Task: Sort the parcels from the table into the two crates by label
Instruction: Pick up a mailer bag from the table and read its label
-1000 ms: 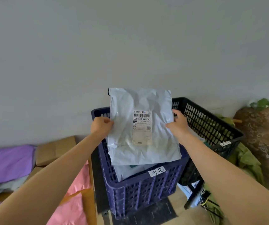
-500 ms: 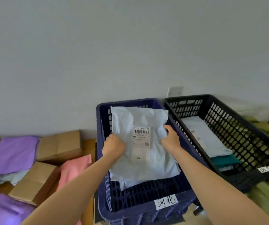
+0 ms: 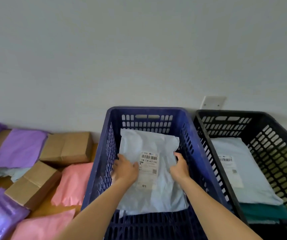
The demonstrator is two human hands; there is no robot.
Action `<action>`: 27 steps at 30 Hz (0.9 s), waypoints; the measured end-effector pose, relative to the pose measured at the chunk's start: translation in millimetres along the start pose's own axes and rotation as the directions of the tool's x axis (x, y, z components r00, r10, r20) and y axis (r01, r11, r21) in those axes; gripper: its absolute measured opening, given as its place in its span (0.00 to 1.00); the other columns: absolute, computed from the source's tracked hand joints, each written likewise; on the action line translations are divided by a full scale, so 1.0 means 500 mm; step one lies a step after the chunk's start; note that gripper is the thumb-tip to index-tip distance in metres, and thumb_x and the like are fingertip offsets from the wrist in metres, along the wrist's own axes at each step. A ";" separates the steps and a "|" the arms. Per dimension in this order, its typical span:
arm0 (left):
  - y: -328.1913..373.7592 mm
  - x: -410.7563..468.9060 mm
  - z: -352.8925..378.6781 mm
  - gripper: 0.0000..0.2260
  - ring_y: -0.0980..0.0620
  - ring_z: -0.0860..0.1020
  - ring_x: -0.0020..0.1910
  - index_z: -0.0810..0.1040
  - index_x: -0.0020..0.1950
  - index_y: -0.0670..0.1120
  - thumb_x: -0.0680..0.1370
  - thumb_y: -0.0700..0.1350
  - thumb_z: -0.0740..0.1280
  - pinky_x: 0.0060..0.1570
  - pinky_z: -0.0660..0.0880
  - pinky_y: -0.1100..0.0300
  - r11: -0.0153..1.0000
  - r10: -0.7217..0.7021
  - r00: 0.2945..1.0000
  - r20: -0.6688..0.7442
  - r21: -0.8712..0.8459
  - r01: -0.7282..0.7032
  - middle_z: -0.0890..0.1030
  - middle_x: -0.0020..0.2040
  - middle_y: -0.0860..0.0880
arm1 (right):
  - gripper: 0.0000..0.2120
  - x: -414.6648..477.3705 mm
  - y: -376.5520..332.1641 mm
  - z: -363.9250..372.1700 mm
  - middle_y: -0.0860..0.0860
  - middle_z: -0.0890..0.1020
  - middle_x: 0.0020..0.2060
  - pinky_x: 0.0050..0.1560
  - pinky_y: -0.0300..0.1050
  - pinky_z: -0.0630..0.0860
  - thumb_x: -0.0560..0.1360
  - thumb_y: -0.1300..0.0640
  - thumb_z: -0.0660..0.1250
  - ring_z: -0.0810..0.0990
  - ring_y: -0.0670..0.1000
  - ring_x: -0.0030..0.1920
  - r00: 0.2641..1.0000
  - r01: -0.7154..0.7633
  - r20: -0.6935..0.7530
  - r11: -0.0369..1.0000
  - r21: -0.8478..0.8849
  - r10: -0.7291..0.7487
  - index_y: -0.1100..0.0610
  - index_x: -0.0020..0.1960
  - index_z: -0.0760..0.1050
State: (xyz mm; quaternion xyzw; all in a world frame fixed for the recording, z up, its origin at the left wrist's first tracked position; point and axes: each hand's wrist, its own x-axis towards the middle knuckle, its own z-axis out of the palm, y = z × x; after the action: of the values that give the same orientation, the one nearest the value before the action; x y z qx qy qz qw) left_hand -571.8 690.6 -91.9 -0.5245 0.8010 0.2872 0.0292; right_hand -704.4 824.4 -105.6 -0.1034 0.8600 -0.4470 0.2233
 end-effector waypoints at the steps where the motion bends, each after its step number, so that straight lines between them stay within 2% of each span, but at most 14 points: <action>1: 0.000 0.009 0.008 0.31 0.39 0.70 0.65 0.53 0.75 0.40 0.79 0.54 0.61 0.61 0.72 0.43 1.000 -0.006 1.000 -0.003 0.010 0.006 0.68 0.67 0.39 | 0.32 0.011 0.004 0.005 0.55 0.76 0.62 0.57 0.49 0.76 0.72 0.74 0.58 0.76 0.56 0.59 1.000 -0.005 0.016 1.000 0.003 0.005 0.54 0.73 0.65; 4: -0.005 0.033 0.025 0.25 0.40 0.73 0.61 0.57 0.72 0.44 0.79 0.50 0.62 0.56 0.76 0.44 0.999 -0.033 0.999 -0.017 0.007 0.034 0.70 0.65 0.41 | 0.31 0.042 0.014 0.026 0.53 0.78 0.56 0.54 0.48 0.78 0.72 0.73 0.61 0.78 0.55 0.55 0.997 -0.048 0.062 0.999 0.021 0.047 0.54 0.72 0.65; 8: -0.014 0.056 0.050 0.30 0.39 0.70 0.67 0.47 0.77 0.44 0.82 0.51 0.57 0.57 0.76 0.47 0.991 -0.034 0.998 -0.055 0.130 0.041 0.63 0.72 0.39 | 0.29 0.069 0.023 0.062 0.48 0.74 0.47 0.48 0.46 0.77 0.74 0.73 0.59 0.77 0.52 0.45 0.995 -0.047 0.089 0.999 0.007 0.046 0.54 0.72 0.64; 10: -0.019 0.064 0.066 0.30 0.41 0.71 0.65 0.45 0.77 0.43 0.82 0.52 0.56 0.52 0.79 0.50 0.988 -0.035 0.997 -0.074 0.149 0.045 0.63 0.73 0.40 | 0.28 0.080 0.031 0.073 0.48 0.73 0.47 0.48 0.48 0.77 0.75 0.73 0.57 0.77 0.53 0.44 0.998 -0.026 0.064 1.000 0.015 0.025 0.55 0.72 0.65; 13: -0.024 0.072 0.083 0.29 0.41 0.72 0.66 0.44 0.77 0.43 0.82 0.51 0.55 0.50 0.80 0.52 0.990 -0.020 0.995 -0.095 0.134 0.033 0.60 0.74 0.40 | 0.25 0.088 0.039 0.089 0.55 0.78 0.57 0.50 0.50 0.78 0.76 0.69 0.57 0.77 0.55 0.47 0.999 -0.026 -0.033 1.000 0.009 0.027 0.54 0.71 0.65; 15: -0.026 0.072 0.096 0.29 0.40 0.64 0.73 0.41 0.78 0.44 0.83 0.50 0.52 0.62 0.73 0.49 0.990 0.007 0.995 -0.099 0.144 0.008 0.51 0.78 0.40 | 0.25 0.089 0.044 0.098 0.57 0.74 0.65 0.58 0.54 0.75 0.77 0.67 0.60 0.76 0.59 0.58 0.987 0.002 -0.158 0.997 -0.074 -0.013 0.55 0.73 0.63; 17: -0.030 0.071 0.113 0.28 0.41 0.49 0.78 0.37 0.78 0.47 0.84 0.50 0.49 0.75 0.55 0.46 0.980 0.090 0.988 -0.124 0.187 -0.066 0.41 0.79 0.41 | 0.26 0.082 0.048 0.103 0.57 0.69 0.69 0.64 0.55 0.69 0.77 0.64 0.62 0.71 0.59 0.66 0.955 0.092 -0.251 0.964 -0.250 -0.156 0.58 0.74 0.62; 18: -0.033 0.071 0.121 0.27 0.42 0.43 0.78 0.36 0.78 0.49 0.84 0.50 0.47 0.76 0.46 0.45 0.969 0.157 0.979 -0.134 0.211 -0.127 0.37 0.78 0.42 | 0.26 0.078 0.052 0.106 0.57 0.68 0.70 0.65 0.55 0.67 0.77 0.62 0.63 0.69 0.59 0.68 0.939 0.151 -0.246 0.930 -0.334 -0.241 0.58 0.74 0.62; 19: -0.034 0.072 0.126 0.26 0.43 0.40 0.77 0.37 0.78 0.50 0.83 0.52 0.45 0.75 0.39 0.45 0.952 0.232 0.963 -0.139 0.237 -0.195 0.37 0.78 0.43 | 0.25 0.072 0.053 0.108 0.56 0.67 0.72 0.67 0.55 0.66 0.78 0.59 0.62 0.68 0.58 0.70 0.922 0.215 -0.216 0.888 -0.407 -0.322 0.57 0.74 0.62; 20: -0.033 0.076 0.131 0.25 0.43 0.43 0.77 0.41 0.78 0.51 0.82 0.53 0.44 0.74 0.37 0.45 0.926 0.304 0.941 -0.148 0.275 -0.256 0.41 0.78 0.44 | 0.25 0.071 0.060 0.114 0.56 0.66 0.73 0.68 0.55 0.65 0.79 0.55 0.60 0.67 0.57 0.71 0.906 0.279 -0.161 0.838 -0.469 -0.392 0.56 0.75 0.62; 22: -0.027 0.083 0.136 0.25 0.42 0.53 0.76 0.52 0.78 0.53 0.81 0.55 0.46 0.71 0.42 0.43 0.890 0.371 0.924 -0.090 0.320 -0.325 0.52 0.78 0.45 | 0.26 0.071 0.075 0.128 0.55 0.63 0.75 0.72 0.55 0.60 0.80 0.45 0.51 0.63 0.56 0.74 0.881 0.384 -0.002 0.718 -0.581 -0.473 0.53 0.76 0.60; 23: -0.024 0.088 0.138 0.25 0.42 0.52 0.77 0.53 0.78 0.55 0.81 0.56 0.44 0.71 0.43 0.41 0.873 0.379 0.923 -0.065 0.356 -0.334 0.52 0.79 0.45 | 0.29 0.073 0.081 0.133 0.54 0.59 0.77 0.73 0.55 0.55 0.80 0.41 0.44 0.58 0.55 0.76 0.875 0.421 0.086 0.660 -0.622 -0.476 0.50 0.78 0.57; 26: -0.032 0.100 0.154 0.28 0.45 0.30 0.74 0.32 0.75 0.60 0.74 0.61 0.28 0.70 0.30 0.39 0.851 0.376 0.926 -0.030 0.406 -0.333 0.28 0.75 0.50 | 0.33 0.086 0.098 0.144 0.51 0.44 0.78 0.74 0.55 0.39 0.76 0.35 0.30 0.43 0.53 0.78 0.861 0.479 0.232 0.570 -0.668 -0.452 0.44 0.78 0.44; 27: -0.040 0.101 0.162 0.28 0.46 0.28 0.73 0.30 0.74 0.60 0.74 0.62 0.27 0.69 0.28 0.39 0.865 0.351 0.936 -0.023 0.391 -0.314 0.26 0.73 0.51 | 0.33 0.089 0.100 0.144 0.50 0.42 0.77 0.74 0.55 0.37 0.75 0.34 0.29 0.40 0.53 0.77 0.860 0.484 0.243 0.567 -0.666 -0.449 0.43 0.78 0.42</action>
State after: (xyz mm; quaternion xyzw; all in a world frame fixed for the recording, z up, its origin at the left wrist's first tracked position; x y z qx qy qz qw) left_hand -597.9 682.8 -185.6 -0.3755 0.9202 0.1018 0.0434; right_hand -708.1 784.6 -195.3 -0.4141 0.9000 -0.1222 0.0601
